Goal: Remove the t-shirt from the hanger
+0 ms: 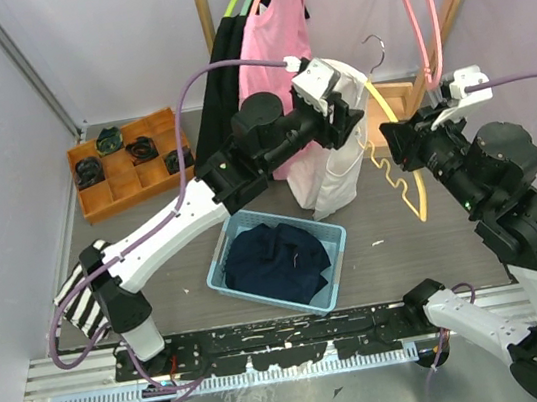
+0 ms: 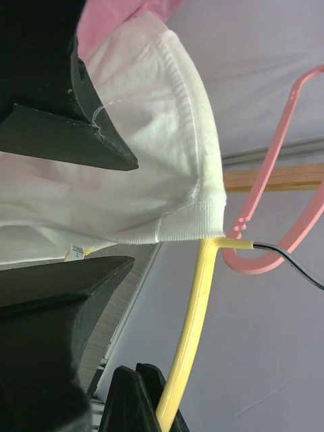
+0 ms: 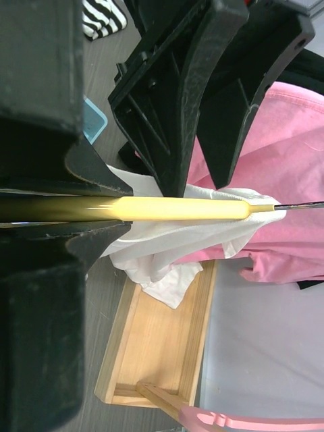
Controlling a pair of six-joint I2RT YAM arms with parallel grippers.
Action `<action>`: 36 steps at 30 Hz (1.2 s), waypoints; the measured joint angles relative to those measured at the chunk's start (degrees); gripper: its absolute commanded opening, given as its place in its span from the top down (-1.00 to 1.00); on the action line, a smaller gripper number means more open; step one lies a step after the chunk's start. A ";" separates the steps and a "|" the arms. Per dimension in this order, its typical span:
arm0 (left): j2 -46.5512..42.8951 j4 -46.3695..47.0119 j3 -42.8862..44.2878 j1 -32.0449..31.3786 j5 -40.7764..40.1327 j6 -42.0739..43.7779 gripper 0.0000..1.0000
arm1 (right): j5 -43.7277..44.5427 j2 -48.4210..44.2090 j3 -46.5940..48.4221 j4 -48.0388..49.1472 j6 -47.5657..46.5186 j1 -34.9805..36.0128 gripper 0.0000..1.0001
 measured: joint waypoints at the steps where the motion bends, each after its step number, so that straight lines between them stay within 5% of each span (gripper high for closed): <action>1: 0.39 0.00 0.20 0.00 0.35 -0.13 -0.21 | -0.07 -0.04 0.00 0.00 0.00 0.00 0.98; 4: 1.38 -0.02 0.57 0.00 1.27 -0.44 -0.14 | -0.22 -0.22 0.00 0.02 0.00 0.00 0.98; 9: 3.58 -0.92 3.13 0.00 0.92 -0.90 0.28 | -0.68 -0.42 -0.33 0.17 0.00 0.00 0.99; 14: 5.40 -2.01 6.80 -0.02 -1.18 -1.55 0.98 | -1.07 -0.68 -0.90 0.55 0.02 0.00 0.99; 30: 6.23 -5.09 9.46 -0.28 -8.85 -1.53 1.00 | -1.46 -2.91 -3.26 1.18 -0.15 0.00 0.99; 36: 8.79 -8.85 18.47 0.37 -11.93 0.02 1.00 | -1.79 -4.63 -3.26 1.88 -0.17 -0.02 0.99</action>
